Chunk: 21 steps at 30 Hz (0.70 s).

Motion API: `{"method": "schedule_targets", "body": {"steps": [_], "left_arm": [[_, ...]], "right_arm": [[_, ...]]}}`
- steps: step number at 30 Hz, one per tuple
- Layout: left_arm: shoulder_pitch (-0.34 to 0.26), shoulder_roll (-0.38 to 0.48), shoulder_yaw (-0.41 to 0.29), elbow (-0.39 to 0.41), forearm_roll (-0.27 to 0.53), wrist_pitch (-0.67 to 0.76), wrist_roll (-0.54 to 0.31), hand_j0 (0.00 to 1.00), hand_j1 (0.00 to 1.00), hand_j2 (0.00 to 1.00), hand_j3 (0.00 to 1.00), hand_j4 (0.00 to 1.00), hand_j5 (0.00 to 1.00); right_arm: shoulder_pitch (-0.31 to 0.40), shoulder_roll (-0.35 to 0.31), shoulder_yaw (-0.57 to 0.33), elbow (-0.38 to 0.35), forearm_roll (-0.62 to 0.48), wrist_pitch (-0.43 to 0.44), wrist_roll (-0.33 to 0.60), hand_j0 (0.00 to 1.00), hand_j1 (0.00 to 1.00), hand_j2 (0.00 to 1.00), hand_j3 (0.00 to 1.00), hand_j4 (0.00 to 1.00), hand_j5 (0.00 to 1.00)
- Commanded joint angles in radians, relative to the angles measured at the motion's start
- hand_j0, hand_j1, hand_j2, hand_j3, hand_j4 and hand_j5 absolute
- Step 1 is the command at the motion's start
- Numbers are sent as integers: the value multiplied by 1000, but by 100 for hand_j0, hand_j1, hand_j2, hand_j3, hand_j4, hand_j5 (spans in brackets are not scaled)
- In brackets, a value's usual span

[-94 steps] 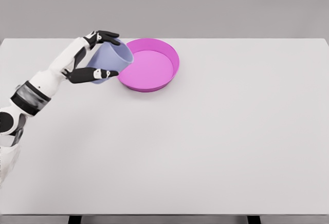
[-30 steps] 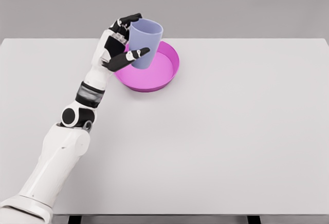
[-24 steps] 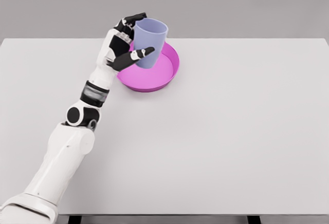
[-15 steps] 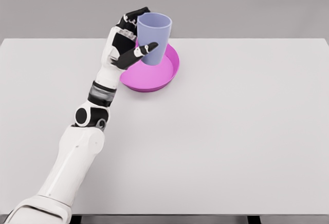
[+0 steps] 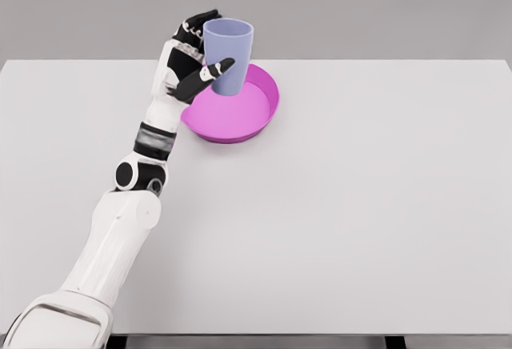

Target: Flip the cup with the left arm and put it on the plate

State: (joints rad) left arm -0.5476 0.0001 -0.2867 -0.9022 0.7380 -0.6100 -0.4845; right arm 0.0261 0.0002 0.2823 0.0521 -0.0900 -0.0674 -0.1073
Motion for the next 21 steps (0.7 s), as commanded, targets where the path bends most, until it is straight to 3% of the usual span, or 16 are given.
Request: {"method": "schedule_targets", "body": {"steps": [1, 14, 17, 18, 21], "left_arm": [[0, 0, 1, 28, 3, -1, 0, 66, 66, 66, 66, 66, 66], [-3, 0, -5, 16, -37, -1, -2, 64, 64, 64, 64, 64, 64], [-8, 0, -5, -9, -54, -1, 3, 63, 63, 63, 63, 63, 63], [-5, 0, -2, -50, -80, -1, 9, 64, 64, 64, 64, 64, 64], [-5, 0, -2, -49, -84, -1, 24, 64, 64, 64, 64, 64, 64]], "right_arm": [[0, 0, 0, 0, 0, 0, 1, 100, 100, 100, 100, 100, 100], [0, 0, 0, 0, 0, 0, 0, 100, 100, 100, 100, 100, 100], [0, 0, 2, 0, 0, 0, 0, 100, 100, 100, 100, 100, 100], [0, 0, 0, 0, 0, 0, 0, 100, 100, 100, 100, 100, 100], [0, 0, 0, 0, 0, 0, 0, 100, 100, 100, 100, 100, 100]]}}
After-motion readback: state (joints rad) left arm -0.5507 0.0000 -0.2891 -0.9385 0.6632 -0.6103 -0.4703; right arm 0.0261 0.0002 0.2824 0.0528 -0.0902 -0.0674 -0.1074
